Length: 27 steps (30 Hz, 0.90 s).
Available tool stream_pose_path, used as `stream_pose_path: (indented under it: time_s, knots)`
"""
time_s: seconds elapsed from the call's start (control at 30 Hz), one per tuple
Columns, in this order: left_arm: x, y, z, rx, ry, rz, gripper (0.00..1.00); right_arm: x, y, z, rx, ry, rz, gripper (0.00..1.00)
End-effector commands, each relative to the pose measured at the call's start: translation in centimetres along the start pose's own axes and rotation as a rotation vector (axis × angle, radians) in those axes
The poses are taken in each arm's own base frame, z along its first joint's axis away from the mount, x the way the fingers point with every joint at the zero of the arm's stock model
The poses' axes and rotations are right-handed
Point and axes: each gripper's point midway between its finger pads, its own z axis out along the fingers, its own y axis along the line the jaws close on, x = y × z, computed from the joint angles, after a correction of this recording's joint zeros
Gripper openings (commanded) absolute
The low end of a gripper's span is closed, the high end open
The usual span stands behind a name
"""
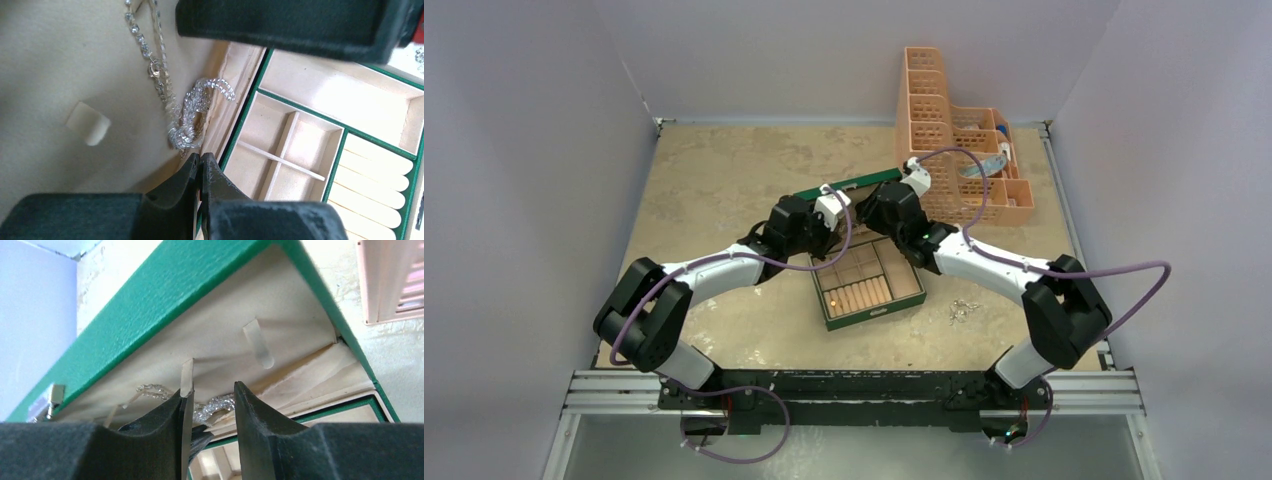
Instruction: Organize the mixed jewelry
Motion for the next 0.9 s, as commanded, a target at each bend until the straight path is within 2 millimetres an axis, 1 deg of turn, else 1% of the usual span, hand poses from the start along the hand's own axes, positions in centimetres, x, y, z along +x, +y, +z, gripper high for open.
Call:
stream_pose_path:
  time_s: [0.0,0.07,0.13,0.33,0.43,0.6,0.67,0.73,0.8,0.87]
  knots:
    - [-2.6,-2.3,-0.5,0.105,-0.069,0.009,0.0,-1.8,-1.6,-1.0,0.103,-0.078,0.147,0.38]
    - [-2.6,-2.3,-0.5,0.105,-0.067,0.008,0.0,-1.3,-2.5,-0.8,0.139,-0.077,0.168,0.38]
    - [-2.6,-2.3,-0.5,0.104,-0.067,0.009,0.0,-1.0,-3.0,-0.6,0.159,-0.072,0.181,0.37]
    - [-2.6,-2.2,-0.5,0.098,-0.066,0.007,0.0,-0.3,-3.3,0.2,0.189,-0.053,0.185,0.37]
    - [-2.6,-2.1,-0.4,0.094,-0.067,0.005,0.0,0.6,-3.8,0.8,0.211,-0.025,0.172,0.39]
    - [-2.8,-2.0,-0.5,0.087,-0.071,0.002,0.0,2.0,-4.3,1.4,0.23,0.017,0.175,0.39]
    - [-3.0,-2.0,-0.4,0.082,-0.075,-0.002,0.0,2.3,-4.2,1.4,0.221,0.03,0.177,0.36]
    - [-3.3,-1.7,-0.5,0.068,-0.081,-0.009,0.0,2.5,-4.0,1.2,0.207,0.044,0.176,0.3]
    - [-4.0,-1.3,-0.5,0.04,-0.095,-0.023,0.0,2.5,-3.8,0.9,0.184,0.051,0.171,0.23]
    - [-4.8,-0.9,-0.5,0.016,-0.115,-0.058,0.01,2.7,-3.8,0.4,0.158,0.056,0.157,0.19]
